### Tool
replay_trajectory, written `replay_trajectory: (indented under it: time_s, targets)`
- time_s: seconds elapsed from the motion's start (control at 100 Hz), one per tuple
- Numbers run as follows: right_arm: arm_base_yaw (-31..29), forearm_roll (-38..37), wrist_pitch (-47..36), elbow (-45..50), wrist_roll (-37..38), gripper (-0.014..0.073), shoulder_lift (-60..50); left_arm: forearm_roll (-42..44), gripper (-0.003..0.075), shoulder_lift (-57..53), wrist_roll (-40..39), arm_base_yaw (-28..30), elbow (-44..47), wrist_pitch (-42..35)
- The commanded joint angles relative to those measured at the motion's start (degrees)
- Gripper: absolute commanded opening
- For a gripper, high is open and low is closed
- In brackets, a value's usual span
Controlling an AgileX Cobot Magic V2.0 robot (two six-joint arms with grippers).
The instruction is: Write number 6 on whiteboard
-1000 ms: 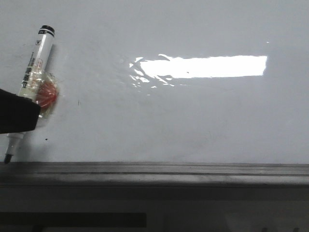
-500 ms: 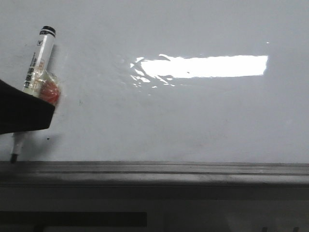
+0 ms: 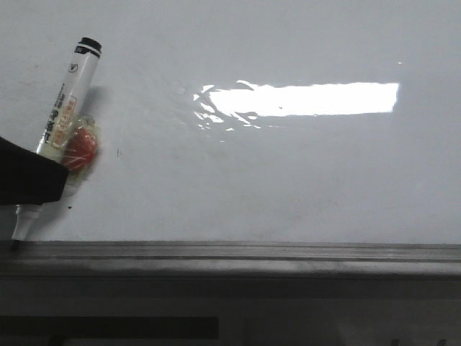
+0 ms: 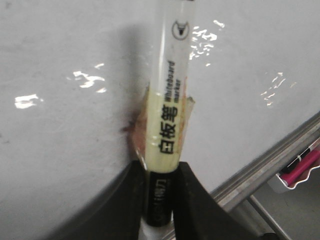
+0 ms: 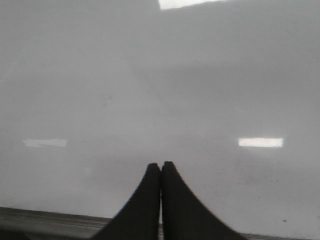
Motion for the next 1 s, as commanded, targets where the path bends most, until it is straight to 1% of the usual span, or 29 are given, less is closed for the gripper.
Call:
replay_trajectory:
  time_s: [0.0, 0.08, 0.2, 0.28, 0.38, 0.44, 0.52, 0.62, 0.67, 0.72, 0.83, 0.91, 0.94, 0.99]
  targets:
    - [2.66, -0.13, -3.91, -2.42, -1.84, -0.0064, 1.52, -0.75, -0.0019, -1.18, -0.31, -0.07, -2.21, -1.42]
    - [4.58, -0.13, -3.35, -3.23, -3.92, -0.0064, 3.05, -0.64, -0.0019, -1.68, -0.28, -0.07, -3.36, -0.24]
    - [6.31, 0.0, -3.25, -5.79, -4.74, -0.0064, 7.57, 0.89, -0.0019, -1.99, -0.16, -0.47, -4.68, 0.22]
    - [7.98, 0.47, -3.25, -7.73, -4.99, -0.0064, 11.39, 2.78, -0.0019, -1.99, -0.06, -2.04, -5.07, 0.11]
    - [11.1, 1.32, -3.36, -10.61, -6.1, -0.0064, 16.31, 5.39, -0.0019, -1.99, -0.06, -5.35, -5.59, 0.0]
    - [13.62, 1.71, -3.36, -12.69, -7.14, -0.0063, 19.32, 7.05, -0.0019, -1.99, -0.06, -7.69, -5.8, 0.0]
    - [17.54, 3.0, -3.36, -15.35, -10.72, -0.0063, 23.87, 8.93, -0.0019, -1.99, -0.06, -9.98, -5.85, -0.34]
    - [24.26, 3.0, -3.47, -18.89, -13.62, -0.0046, 29.04, 10.29, -0.0019, -1.99, -0.06, -12.05, -5.85, -0.24]
    - [27.69, 3.0, -3.86, -20.41, -14.21, -0.0013, 31.5, 11.38, -0.0019, -1.99, -0.06, -12.7, -5.85, -0.24]
    - [31.28, 3.0, -4.53, -21.74, -15.1, 0.004, 33.8, 12.55, -0.0019, -1.99, -0.06, -13.29, -5.85, -0.24]
    - [39.03, 2.88, -7.43, -24.04, -15.53, 0.0223, 38.11, 14.49, -0.0019, -1.99, -0.06, -13.74, -5.85, -0.24]
    - [42.86, 2.88, -8.85, -25.22, -15.53, 0.0347, 40.73, 15.93, -0.0019, -2.36, -0.06, -13.88, -5.85, -0.35]
    - [44.09, 2.88, -8.85, -25.83, -15.53, 0.0377, 41.63, 16.88, -0.0019, -2.69, -0.06, -13.92, -5.85, -0.35]
    - [45.26, 3.19, -9.0, -26.55, -14.7, 0.0387, 42.94, 18.17, -0.0019, -3.29, -0.06, -14.33, -5.85, -0.35]
